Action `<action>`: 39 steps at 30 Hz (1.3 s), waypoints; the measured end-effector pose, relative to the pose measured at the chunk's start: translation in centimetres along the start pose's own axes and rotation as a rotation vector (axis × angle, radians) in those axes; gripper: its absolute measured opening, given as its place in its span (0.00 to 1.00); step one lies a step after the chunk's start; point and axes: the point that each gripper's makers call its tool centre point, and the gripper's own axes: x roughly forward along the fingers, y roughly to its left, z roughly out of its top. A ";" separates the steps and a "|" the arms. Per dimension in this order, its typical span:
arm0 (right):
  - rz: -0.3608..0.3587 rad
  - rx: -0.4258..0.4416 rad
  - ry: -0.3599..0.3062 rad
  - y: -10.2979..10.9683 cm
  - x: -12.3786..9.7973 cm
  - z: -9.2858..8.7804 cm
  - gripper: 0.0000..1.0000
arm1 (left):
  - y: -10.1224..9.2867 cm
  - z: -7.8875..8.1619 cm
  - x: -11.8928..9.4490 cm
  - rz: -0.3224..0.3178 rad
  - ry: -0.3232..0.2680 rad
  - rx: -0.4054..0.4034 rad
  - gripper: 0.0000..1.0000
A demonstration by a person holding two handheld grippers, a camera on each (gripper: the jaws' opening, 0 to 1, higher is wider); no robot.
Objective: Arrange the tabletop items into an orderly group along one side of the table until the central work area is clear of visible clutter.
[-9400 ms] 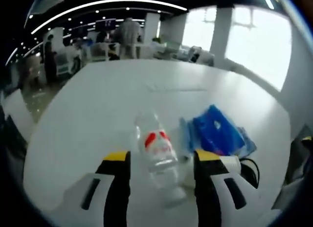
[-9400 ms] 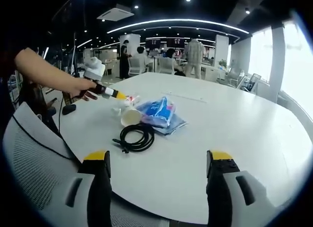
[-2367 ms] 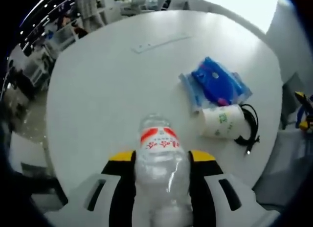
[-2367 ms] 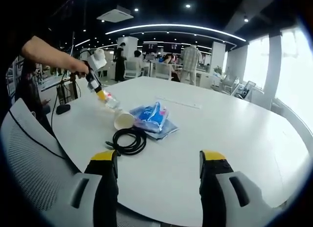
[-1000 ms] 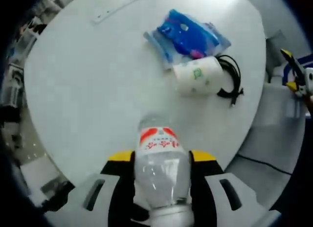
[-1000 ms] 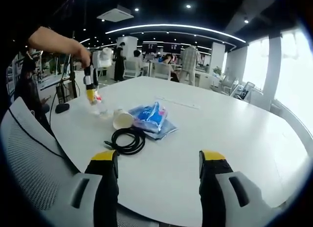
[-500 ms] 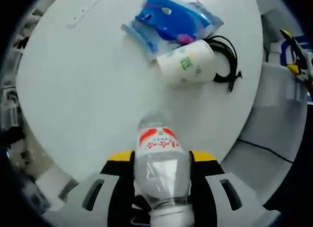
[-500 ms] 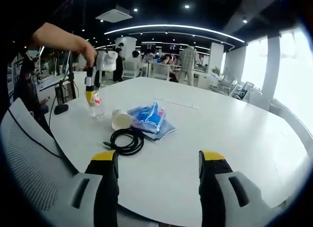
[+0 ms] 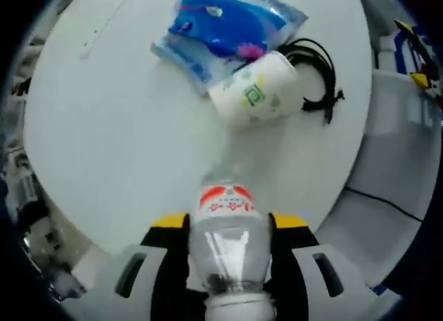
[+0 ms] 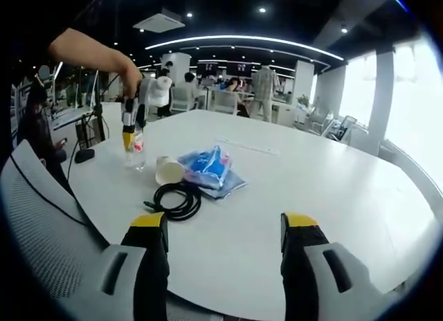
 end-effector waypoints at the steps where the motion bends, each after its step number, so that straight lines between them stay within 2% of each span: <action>1: -0.003 0.001 -0.002 -0.1 0.0 0.0 0.65 | 0.2 0.0 0.1 0.013 0.001 0.014 0.43; 9: -0.006 0.004 -0.009 -0.1 0.0 0.2 0.65 | 0.7 0.0 1.0 0.028 -0.034 0.048 0.45; 13: 0.000 -0.001 -0.006 0.0 0.0 0.2 0.65 | 1.2 1.1 0.8 0.032 -0.138 0.035 0.47; 16: 0.004 -0.003 -0.004 0.1 0.1 0.1 0.65 | 0.9 1.1 0.6 0.027 -0.182 0.042 0.49; 19: 0.006 -0.005 -0.002 0.2 0.1 0.1 0.65 | 1.1 1.3 0.3 0.050 -0.258 0.040 0.56; 22: 0.008 -0.008 0.000 0.2 0.1 0.1 0.65 | 1.3 1.8 -0.2 0.048 -0.353 -0.020 0.61; 24: 0.010 -0.009 0.001 0.3 0.1 0.1 0.65 | 1.3 1.9 -0.6 0.037 -0.406 -0.042 0.61; 31: 0.013 -0.011 0.004 0.3 0.1 0.0 0.65 | 1.7 1.8 -1.6 0.028 -0.615 -0.198 0.61; 33: 0.015 -0.012 0.005 0.4 0.1 0.0 0.65 | 2.0 1.6 -1.7 0.046 -0.661 -0.224 0.61; 36: 0.018 -0.012 0.006 0.4 0.1 0.0 0.65 | 2.0 1.1 -1.4 0.054 -0.676 -0.245 0.62; 38: 0.019 -0.013 0.006 0.4 0.1 0.0 0.65 | 2.1 1.0 -1.4 0.063 -0.726 -0.280 0.62; 39: 0.020 -0.014 0.006 0.5 0.1 -0.1 0.65 | 2.2 1.1 -1.6 0.074 -0.769 -0.288 0.62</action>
